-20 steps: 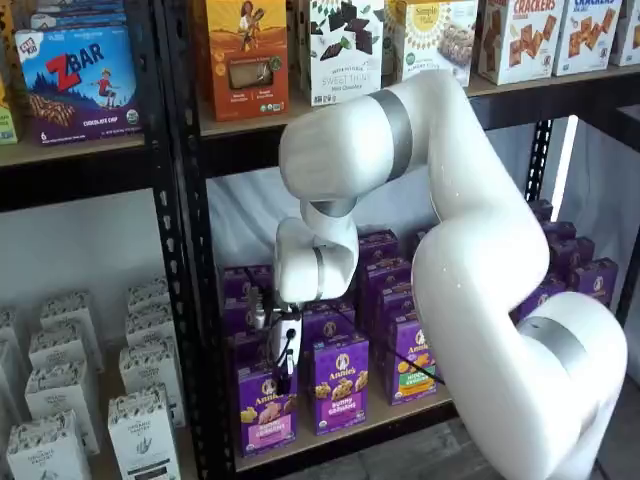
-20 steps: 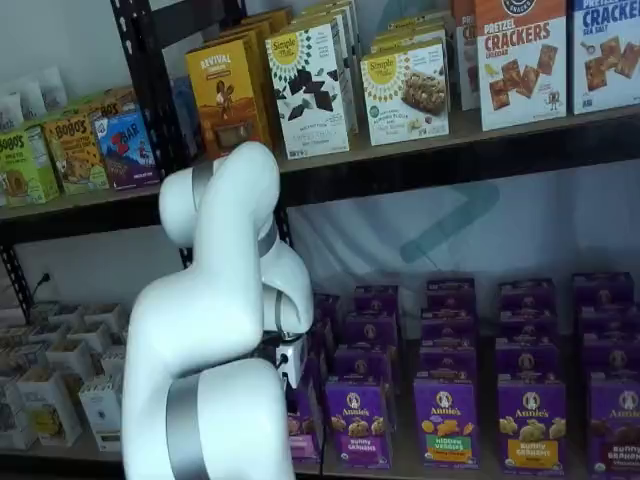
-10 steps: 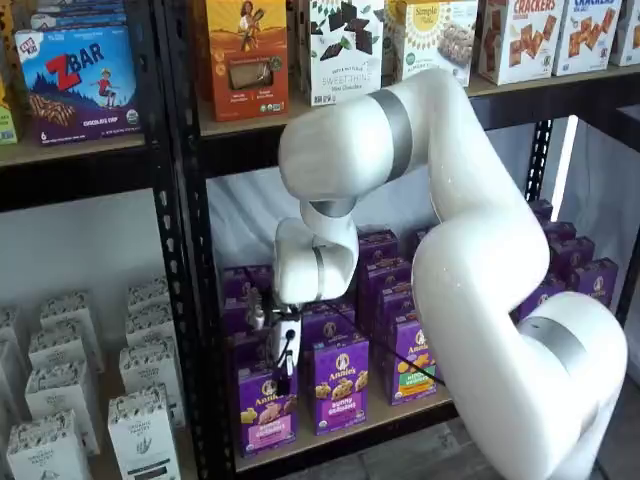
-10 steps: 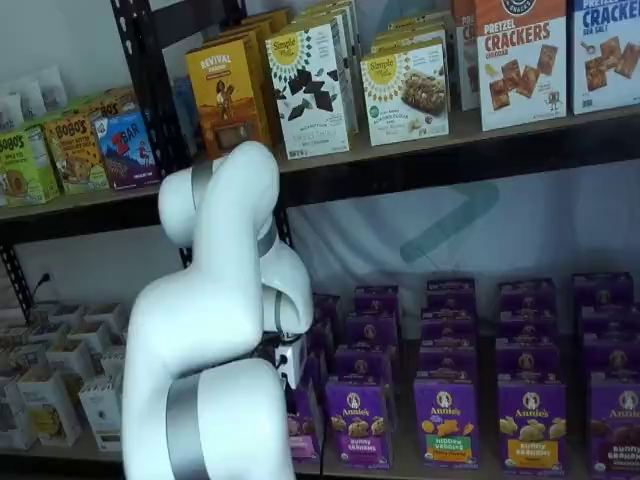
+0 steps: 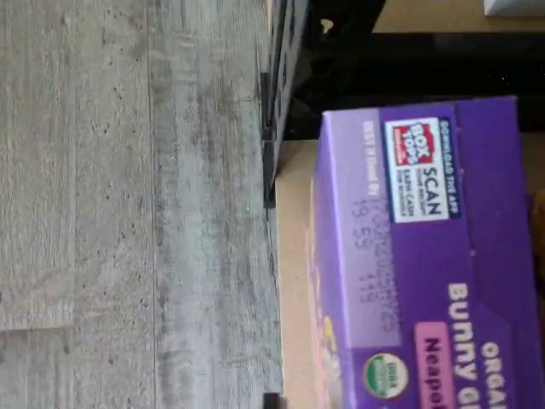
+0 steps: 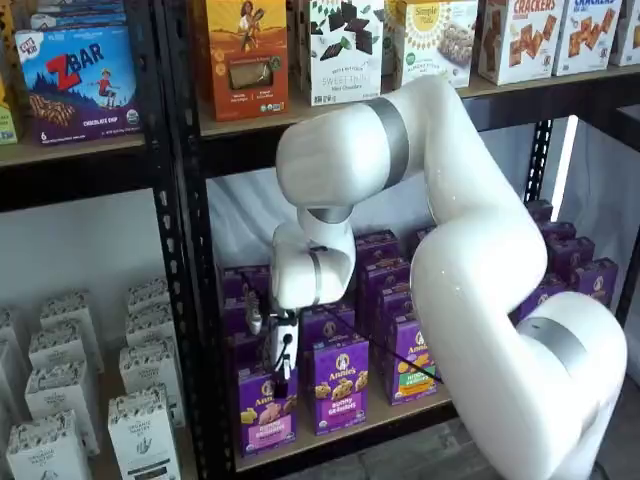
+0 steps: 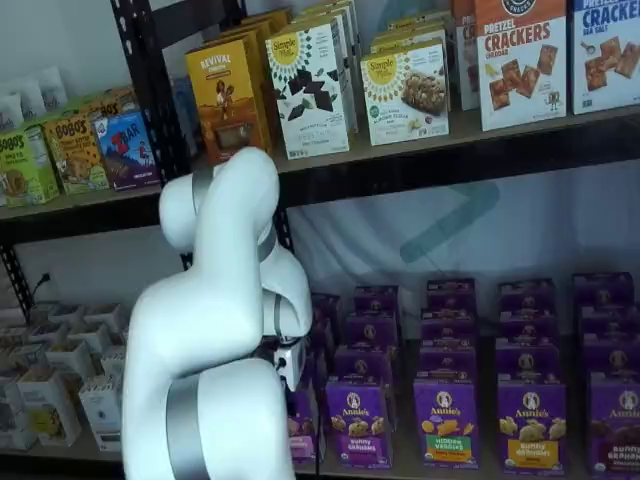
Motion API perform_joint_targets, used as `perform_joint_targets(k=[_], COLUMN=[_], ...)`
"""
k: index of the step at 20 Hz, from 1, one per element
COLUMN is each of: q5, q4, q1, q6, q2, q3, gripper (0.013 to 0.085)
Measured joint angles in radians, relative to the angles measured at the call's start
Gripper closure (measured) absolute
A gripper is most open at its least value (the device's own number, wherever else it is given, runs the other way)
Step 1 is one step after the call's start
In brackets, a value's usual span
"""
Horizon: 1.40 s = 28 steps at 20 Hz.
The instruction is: Pick up the purple box with a pink patch in the middle, on the bottom shelf, the first box from the left
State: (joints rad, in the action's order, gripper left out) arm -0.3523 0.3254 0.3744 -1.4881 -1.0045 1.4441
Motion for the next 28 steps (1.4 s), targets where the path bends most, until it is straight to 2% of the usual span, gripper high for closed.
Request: perform_joint_targets(k=[1,4,5,14,15,16,19,28], q5=[-0.001,-0.004,-0.006,-0.011,-0.01,-0.009,-0.007,-0.014], q4=[0.002,0.004,0.005,0.003,0.004,0.005,0.006,0.006], q1=[0.001,0.003,0.004,0.0,-0.001,-0.001,-0.001,0.001], q6=[-0.001,-0.001,-0.001,-0.002,-0.004,-0.006,-0.006,-0.004], q2=[-0.003,-0.012,-0.015,-0.012,-0.011,-0.01,-0.009,-0.008], q3=[0.003,0.014,0.018,0.016,0.014,0.013,0.011,0.01], gripper=[0.045,0.049,0.053,0.053,0.057,0.057,0.065,0.065])
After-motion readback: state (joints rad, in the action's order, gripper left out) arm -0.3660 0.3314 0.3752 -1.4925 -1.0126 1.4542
